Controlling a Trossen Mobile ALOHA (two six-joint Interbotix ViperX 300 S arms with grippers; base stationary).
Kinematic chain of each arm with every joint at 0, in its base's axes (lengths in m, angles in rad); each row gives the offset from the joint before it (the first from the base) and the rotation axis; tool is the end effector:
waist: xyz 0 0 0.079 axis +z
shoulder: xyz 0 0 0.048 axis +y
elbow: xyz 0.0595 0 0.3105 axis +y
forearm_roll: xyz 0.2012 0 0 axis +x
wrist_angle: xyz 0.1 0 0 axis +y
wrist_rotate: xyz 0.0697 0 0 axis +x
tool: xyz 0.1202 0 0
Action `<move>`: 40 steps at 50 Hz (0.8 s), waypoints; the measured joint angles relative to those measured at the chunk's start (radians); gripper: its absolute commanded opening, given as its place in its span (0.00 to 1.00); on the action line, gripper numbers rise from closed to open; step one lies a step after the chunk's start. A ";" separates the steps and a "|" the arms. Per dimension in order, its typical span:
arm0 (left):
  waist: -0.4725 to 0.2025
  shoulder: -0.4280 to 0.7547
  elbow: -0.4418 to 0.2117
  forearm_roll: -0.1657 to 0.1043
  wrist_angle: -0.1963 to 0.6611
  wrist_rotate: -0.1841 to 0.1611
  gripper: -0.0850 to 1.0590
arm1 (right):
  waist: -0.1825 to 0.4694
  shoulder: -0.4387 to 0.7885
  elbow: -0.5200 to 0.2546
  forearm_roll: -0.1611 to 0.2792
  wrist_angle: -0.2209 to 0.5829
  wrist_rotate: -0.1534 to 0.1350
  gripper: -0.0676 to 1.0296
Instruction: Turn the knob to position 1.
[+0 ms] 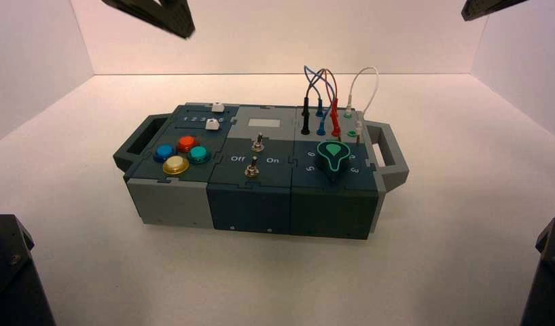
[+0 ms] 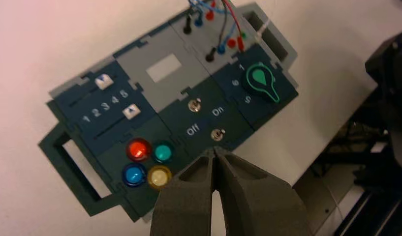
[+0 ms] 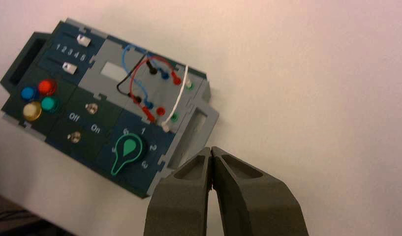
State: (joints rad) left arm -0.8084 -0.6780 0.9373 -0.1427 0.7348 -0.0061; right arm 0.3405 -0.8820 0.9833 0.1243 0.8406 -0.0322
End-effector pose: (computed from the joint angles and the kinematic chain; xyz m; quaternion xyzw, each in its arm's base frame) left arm 0.1572 -0.1908 0.1710 0.1209 0.4656 -0.3588 0.7999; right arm 0.1917 0.0865 0.1873 -0.0337 0.4533 0.1801 0.8723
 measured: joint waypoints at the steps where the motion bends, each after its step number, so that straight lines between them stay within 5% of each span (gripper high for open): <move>1: -0.005 0.005 0.000 0.002 0.002 0.000 0.05 | 0.009 0.002 0.000 0.003 0.006 0.000 0.04; 9: -0.017 0.015 0.005 0.000 -0.003 0.000 0.05 | 0.089 0.002 0.000 0.012 0.025 -0.002 0.04; 40: -0.008 -0.003 0.067 0.014 -0.040 -0.015 0.05 | 0.219 0.091 0.000 0.066 0.063 0.002 0.04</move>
State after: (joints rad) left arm -0.8161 -0.6811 1.0048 -0.1289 0.6949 -0.0215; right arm 0.5599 -0.7915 0.9833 0.1902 0.9035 -0.0307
